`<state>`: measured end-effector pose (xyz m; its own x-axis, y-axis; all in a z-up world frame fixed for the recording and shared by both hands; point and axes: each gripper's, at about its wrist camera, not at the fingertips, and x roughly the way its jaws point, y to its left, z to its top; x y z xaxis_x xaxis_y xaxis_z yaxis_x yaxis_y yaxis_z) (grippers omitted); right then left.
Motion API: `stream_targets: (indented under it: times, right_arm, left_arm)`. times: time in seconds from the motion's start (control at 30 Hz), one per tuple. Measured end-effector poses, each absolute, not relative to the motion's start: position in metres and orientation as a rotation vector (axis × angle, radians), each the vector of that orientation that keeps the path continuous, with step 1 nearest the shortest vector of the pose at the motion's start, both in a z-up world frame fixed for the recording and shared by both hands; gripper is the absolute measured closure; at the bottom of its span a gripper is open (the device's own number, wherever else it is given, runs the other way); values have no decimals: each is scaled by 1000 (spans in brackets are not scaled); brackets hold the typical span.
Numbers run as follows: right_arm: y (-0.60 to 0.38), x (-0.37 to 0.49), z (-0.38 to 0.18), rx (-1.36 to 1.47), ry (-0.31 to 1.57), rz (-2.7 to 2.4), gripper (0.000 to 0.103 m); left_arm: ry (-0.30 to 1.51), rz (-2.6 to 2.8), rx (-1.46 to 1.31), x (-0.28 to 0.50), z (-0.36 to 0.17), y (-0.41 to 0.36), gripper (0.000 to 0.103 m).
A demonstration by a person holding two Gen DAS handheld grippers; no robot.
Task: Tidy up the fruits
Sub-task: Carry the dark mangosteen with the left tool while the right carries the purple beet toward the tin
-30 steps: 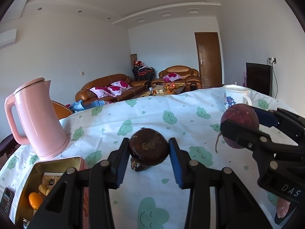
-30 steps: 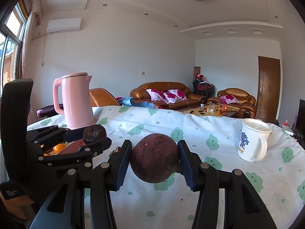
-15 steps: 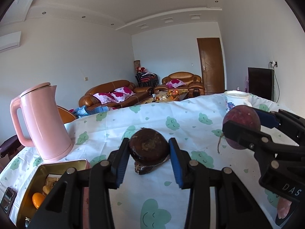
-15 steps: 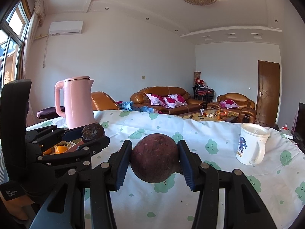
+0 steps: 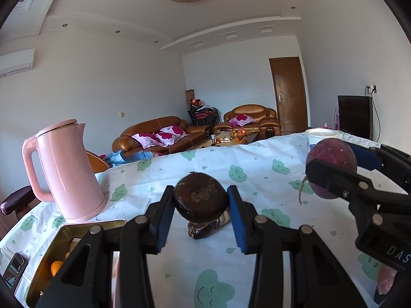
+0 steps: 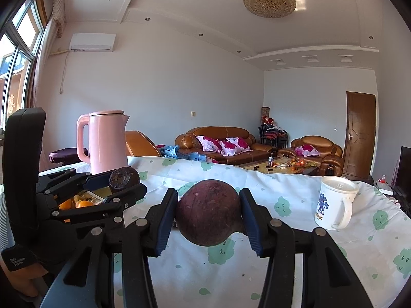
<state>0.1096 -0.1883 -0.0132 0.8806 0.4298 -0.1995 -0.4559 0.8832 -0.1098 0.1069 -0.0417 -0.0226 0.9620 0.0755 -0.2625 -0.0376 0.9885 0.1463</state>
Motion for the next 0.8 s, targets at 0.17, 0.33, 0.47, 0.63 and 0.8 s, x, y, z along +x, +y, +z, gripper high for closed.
stream_targets:
  times: [0.17, 0.33, 0.47, 0.63, 0.8]
  right_arm:
    - [-190, 105, -13, -156, 157, 461, 52]
    - [-190, 99, -12, -160, 136, 458, 52]
    - [-190, 96, -11, -163, 123, 455, 52]
    - [-191, 90, -10, -166, 93, 444, 52]
    - [-189, 83, -10, -175, 61, 429, 52]
  left_arm:
    - [247, 66, 158, 103, -22, -45, 60]
    - [222, 71, 175, 99, -21, -47, 60]
    - [211, 74, 181, 96, -21, -48, 60]
    - [197, 79, 179, 91, -21, -46, 60]
    - [186, 82, 180, 84, -20, -45, 60]
